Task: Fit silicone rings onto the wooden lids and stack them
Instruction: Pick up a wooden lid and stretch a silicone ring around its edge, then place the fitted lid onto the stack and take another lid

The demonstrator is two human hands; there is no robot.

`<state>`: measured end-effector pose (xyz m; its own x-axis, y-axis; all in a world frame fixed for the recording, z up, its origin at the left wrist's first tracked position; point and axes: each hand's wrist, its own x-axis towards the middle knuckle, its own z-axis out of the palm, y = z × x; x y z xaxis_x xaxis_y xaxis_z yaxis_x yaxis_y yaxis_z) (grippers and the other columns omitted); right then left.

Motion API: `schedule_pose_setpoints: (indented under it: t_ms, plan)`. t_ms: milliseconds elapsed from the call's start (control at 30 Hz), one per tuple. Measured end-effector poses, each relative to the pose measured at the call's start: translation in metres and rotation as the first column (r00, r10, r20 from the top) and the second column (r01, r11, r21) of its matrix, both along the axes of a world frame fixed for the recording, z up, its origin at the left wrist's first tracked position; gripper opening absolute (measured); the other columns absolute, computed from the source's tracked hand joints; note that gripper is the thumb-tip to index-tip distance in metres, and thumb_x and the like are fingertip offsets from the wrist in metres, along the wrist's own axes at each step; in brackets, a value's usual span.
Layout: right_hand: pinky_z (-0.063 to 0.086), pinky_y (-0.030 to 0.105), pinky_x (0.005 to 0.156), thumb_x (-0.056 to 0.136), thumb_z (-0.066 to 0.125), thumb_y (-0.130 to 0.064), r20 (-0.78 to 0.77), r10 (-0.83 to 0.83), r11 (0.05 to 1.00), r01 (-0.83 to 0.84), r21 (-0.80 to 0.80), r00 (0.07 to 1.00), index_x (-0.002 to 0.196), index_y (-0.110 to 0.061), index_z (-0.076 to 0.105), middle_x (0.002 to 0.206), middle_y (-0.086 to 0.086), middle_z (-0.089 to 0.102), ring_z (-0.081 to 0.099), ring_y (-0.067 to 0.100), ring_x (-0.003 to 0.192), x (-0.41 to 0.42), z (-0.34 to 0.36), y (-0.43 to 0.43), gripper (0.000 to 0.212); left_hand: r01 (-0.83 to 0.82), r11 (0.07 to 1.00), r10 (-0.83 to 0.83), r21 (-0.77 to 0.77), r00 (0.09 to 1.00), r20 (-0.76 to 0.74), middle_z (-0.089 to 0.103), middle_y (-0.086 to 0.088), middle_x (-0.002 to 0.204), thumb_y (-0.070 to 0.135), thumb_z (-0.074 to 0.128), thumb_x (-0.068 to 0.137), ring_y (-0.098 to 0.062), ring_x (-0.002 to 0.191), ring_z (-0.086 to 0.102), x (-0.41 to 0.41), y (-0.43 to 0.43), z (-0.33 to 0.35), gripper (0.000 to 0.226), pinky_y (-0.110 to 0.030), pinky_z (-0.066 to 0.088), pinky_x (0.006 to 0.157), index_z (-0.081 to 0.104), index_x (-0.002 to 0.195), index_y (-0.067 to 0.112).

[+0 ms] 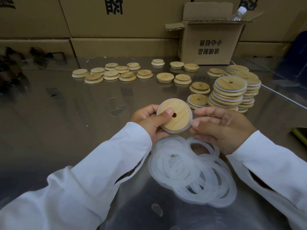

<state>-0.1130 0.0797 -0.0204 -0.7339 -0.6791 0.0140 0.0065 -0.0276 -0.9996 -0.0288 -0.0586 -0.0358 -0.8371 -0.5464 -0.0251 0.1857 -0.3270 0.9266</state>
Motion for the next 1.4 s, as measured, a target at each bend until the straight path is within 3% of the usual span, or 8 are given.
schedule_pose_setpoints:
  t_ms: [233,433,600,767,900,1033,1400]
  plan:
    - [0.055,0.021,0.057,0.076,0.062,0.006,0.033,-0.005,1.000,0.005,0.008,0.999,0.079,-0.012,0.060,0.054,-0.002,0.066,0.063,0.008,0.051,-0.0002,-0.0006,-0.0014,0.018,-0.014,0.990,0.008,-0.139,0.999,-0.044,0.069,-0.002,0.067,0.006,0.062,0.079,-0.016,0.065,0.068,0.0022,0.0023,-0.0015,0.004,-0.030,0.058,0.059,0.060,0.079,0.008]
    - [0.054,0.021,0.054,0.081,0.056,0.008,0.106,-0.016,1.000,0.017,-0.011,0.994,0.076,-0.011,0.050,0.051,-0.001,0.059,0.056,0.007,0.043,0.0010,-0.0004,-0.0041,0.019,-0.072,0.948,0.054,-0.309,0.996,-0.066,0.066,-0.006,0.077,0.005,0.064,0.080,-0.022,0.075,0.065,0.0029,0.0060,0.0007,0.010,-0.040,0.057,0.069,0.059,0.079,0.014]
    - [0.052,0.021,0.054,0.082,0.055,0.008,0.125,-0.015,0.998,0.022,-0.055,0.992,0.076,-0.012,0.047,0.045,-0.004,0.057,0.054,0.007,0.042,0.0015,-0.0003,-0.0050,0.022,-0.137,0.885,0.092,-0.446,0.989,-0.120,0.067,-0.001,0.078,0.006,0.067,0.078,-0.010,0.070,0.065,0.0039,0.0075,0.0037,0.014,-0.021,0.053,0.058,0.058,0.079,0.017]
    - [0.052,0.022,0.055,0.080,0.058,0.007,0.060,-0.025,0.997,0.030,-0.073,0.998,0.076,-0.013,0.047,0.050,-0.003,0.062,0.057,0.007,0.044,0.0018,-0.0003,-0.0030,0.023,-0.095,0.954,0.080,-0.283,0.995,-0.064,0.064,-0.010,0.080,0.004,0.063,0.080,-0.024,0.077,0.063,0.0030,0.0053,0.0008,0.010,-0.041,0.057,0.071,0.058,0.078,0.012]
    - [0.050,0.015,0.049,0.082,0.057,0.007,-0.041,-0.042,0.998,0.040,-0.043,0.998,0.074,-0.012,0.048,0.048,-0.004,0.060,0.056,0.005,0.043,0.0017,-0.0026,-0.0032,0.022,-0.038,0.988,0.033,-0.150,0.999,-0.036,0.066,-0.004,0.071,0.005,0.062,0.081,-0.019,0.069,0.065,0.0006,0.0039,-0.0015,0.006,-0.037,0.058,0.067,0.060,0.077,0.010]
    - [0.049,0.014,0.050,0.083,0.056,0.005,-0.140,-0.037,0.999,0.036,-0.007,0.989,0.073,-0.014,0.047,0.048,-0.006,0.059,0.056,0.003,0.043,0.0011,-0.0042,-0.0047,0.023,-0.034,0.992,0.032,-0.123,0.999,-0.015,0.067,-0.003,0.070,0.007,0.062,0.081,-0.021,0.072,0.066,-0.0013,0.0032,-0.0029,0.007,-0.043,0.058,0.073,0.061,0.076,0.011]
    - [0.054,0.022,0.057,0.075,0.065,0.007,-0.064,-0.069,0.996,0.065,-0.057,0.996,0.075,-0.013,0.049,0.053,-0.003,0.066,0.061,0.008,0.049,-0.0011,-0.0066,-0.0044,0.026,-0.038,0.992,0.041,-0.119,0.999,0.024,0.068,-0.008,0.076,0.007,0.063,0.080,-0.024,0.074,0.067,0.0004,0.0014,-0.0023,0.003,-0.039,0.059,0.067,0.061,0.078,0.008]
